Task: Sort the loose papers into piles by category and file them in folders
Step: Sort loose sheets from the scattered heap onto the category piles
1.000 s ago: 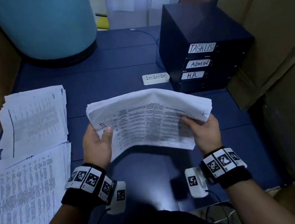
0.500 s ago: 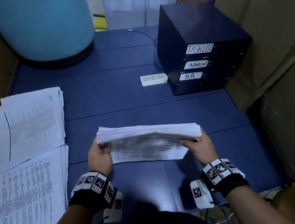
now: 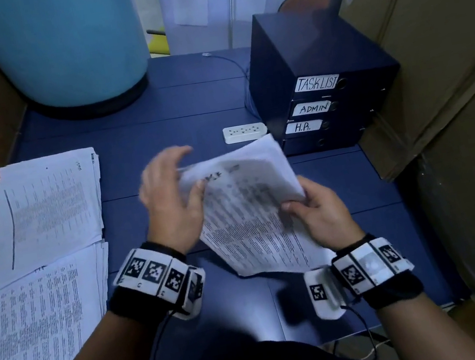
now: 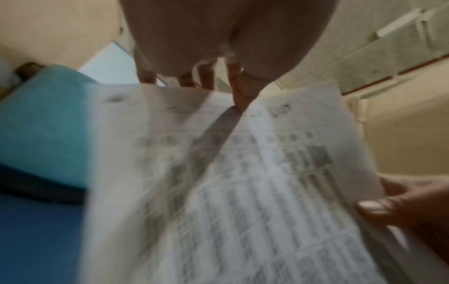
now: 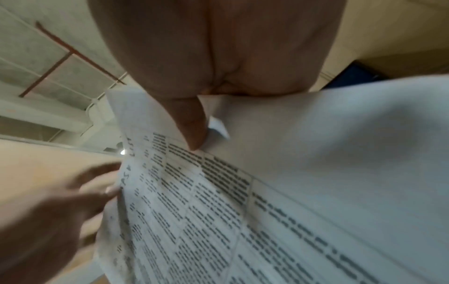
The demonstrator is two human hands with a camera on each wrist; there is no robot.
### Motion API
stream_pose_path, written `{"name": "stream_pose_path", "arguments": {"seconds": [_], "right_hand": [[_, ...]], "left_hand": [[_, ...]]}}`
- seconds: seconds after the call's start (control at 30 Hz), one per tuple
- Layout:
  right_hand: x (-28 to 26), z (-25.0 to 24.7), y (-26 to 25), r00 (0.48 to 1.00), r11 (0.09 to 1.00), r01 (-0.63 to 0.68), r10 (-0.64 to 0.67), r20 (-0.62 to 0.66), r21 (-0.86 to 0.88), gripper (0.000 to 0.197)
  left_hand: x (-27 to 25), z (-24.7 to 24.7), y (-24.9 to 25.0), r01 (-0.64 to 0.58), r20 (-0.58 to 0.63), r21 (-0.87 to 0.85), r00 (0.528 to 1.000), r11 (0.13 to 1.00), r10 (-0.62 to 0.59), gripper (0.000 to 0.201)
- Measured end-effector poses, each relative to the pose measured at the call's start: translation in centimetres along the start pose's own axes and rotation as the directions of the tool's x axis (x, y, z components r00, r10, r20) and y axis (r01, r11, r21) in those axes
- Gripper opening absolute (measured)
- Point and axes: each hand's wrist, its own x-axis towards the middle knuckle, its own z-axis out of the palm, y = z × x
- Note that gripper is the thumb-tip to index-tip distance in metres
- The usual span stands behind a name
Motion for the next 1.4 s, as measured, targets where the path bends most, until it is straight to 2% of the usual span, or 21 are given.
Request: {"name": "stream_pose_path", "arguments": {"seconds": [0.03, 0.07, 0.1, 0.17, 0.2, 0.23, 0.37, 0.47, 0.5, 0.57, 0.63, 0.73, 0.9, 1.07, 1.2, 1.4], "right_hand": [[-0.2, -0.4, 0.0, 0.999, 0.995, -0.031, 0.032, -0.008, 0.097, 0.039], [-0.3, -0.9, 0.0, 0.998, 0.981, -0.059, 0.062, -0.009, 0.186, 0.036], [-0.4, -1.4, 0.1, 0.996, 0.96, -0.083, 0.088, -0.007, 0.267, 0.034], [-0.4, -1.9, 0.4, 0.993, 0.906, -0.112, 0.121, 0.005, 0.408, 0.032], [-0.3, -1.9, 0.6, 0.991, 0.888, -0.124, 0.135, 0.007, 0.443, 0.033], [-0.1, -1.8, 0.7, 0.989, 0.886, -0.133, 0.148, 0.001, 0.445, 0.034], [0.5, -1.3, 0.8, 0.987, 0.938, -0.085, 0.125, -0.1, 0.335, 0.035], [0.6, -1.2, 0.7, 0.985, 0.94, 0.009, 0.051, -0.167, 0.34, 0.034], [0.6, -1.1, 0.9, 0.98, 0.937, 0.013, 0.057, -0.19, 0.348, 0.034], [0.2, -0.4, 2.7, 0.973, 0.945, -0.044, 0.114, -0.199, 0.325, 0.033], [-0.3, 1.0, 5.5, 0.961, 0.961, -0.173, 0.213, -0.176, 0.218, 0.032], [-1.2, 2.8, 9.3, 0.922, 0.93, -0.367, 0.367, -0.122, 0.02, 0.032], [-1.2, 3.5, 10.5, 0.92, 0.916, -0.39, 0.382, -0.089, -0.098, 0.023], [-1.5, 1.6, 10.9, 0.921, 0.924, -0.381, 0.378, -0.094, -0.014, 0.023], [-2.7, -0.3, 12.6, 0.886, 0.89, -0.456, 0.454, -0.1, 0.0, 0.017], [-2.4, -4.7, 15.3, 0.816, 0.811, -0.573, 0.554, -0.164, -0.116, 0.009]], "left_hand": [[-0.2, -0.3, -1.1, 0.076, -0.031, -0.036, 0.997, 0.996, -0.077, 0.062], [-0.4, -0.6, -2.0, 0.159, -0.006, -0.138, 0.987, 0.978, -0.161, 0.075], [-0.7, -0.7, -2.7, 0.257, 0.081, -0.274, 0.966, 0.927, -0.244, 0.081], [-1.3, -0.6, -3.0, 0.462, 0.338, -0.45, 0.88, 0.765, -0.333, 0.07], [-1.5, -0.5, -2.7, 0.525, 0.412, -0.466, 0.841, 0.712, -0.351, 0.056], [-1.7, -0.2, -2.4, 0.545, 0.423, -0.453, 0.828, 0.705, -0.368, 0.045], [-1.8, 0.7, -1.0, 0.457, 0.263, -0.426, 0.888, 0.781, -0.377, 0.037], [-1.4, 0.8, -0.5, 0.342, 0.162, -0.453, 0.94, 0.823, -0.301, 0.034], [-1.5, 0.9, -0.3, 0.315, 0.146, -0.452, 0.949, 0.834, -0.279, 0.035], [-2.2, 1.6, -0.9, 0.34, 0.161, -0.412, 0.94, 0.846, -0.3, 0.038], [-3.8, 2.6, -2.2, 0.425, 0.219, -0.333, 0.903, 0.842, -0.37, 0.036], [-6.2, 3.9, -4.3, 0.525, 0.296, -0.191, 0.837, 0.829, -0.461, 0.041], [-7.0, 4.6, -5.6, 0.534, 0.283, -0.112, 0.825, 0.838, -0.489, 0.036], [-6.5, 5.5, -5.6, 0.586, 0.293, -0.016, 0.777, 0.81, -0.557, 0.025], [-7.5, 8.1, -5.6, 0.639, 0.393, 0.072, 0.688, 0.766, -0.61, 0.018], [-8.0, 13.9, -3.7, 0.592, 0.556, 0.232, 0.57, 0.772, -0.605, 0.022]]}}
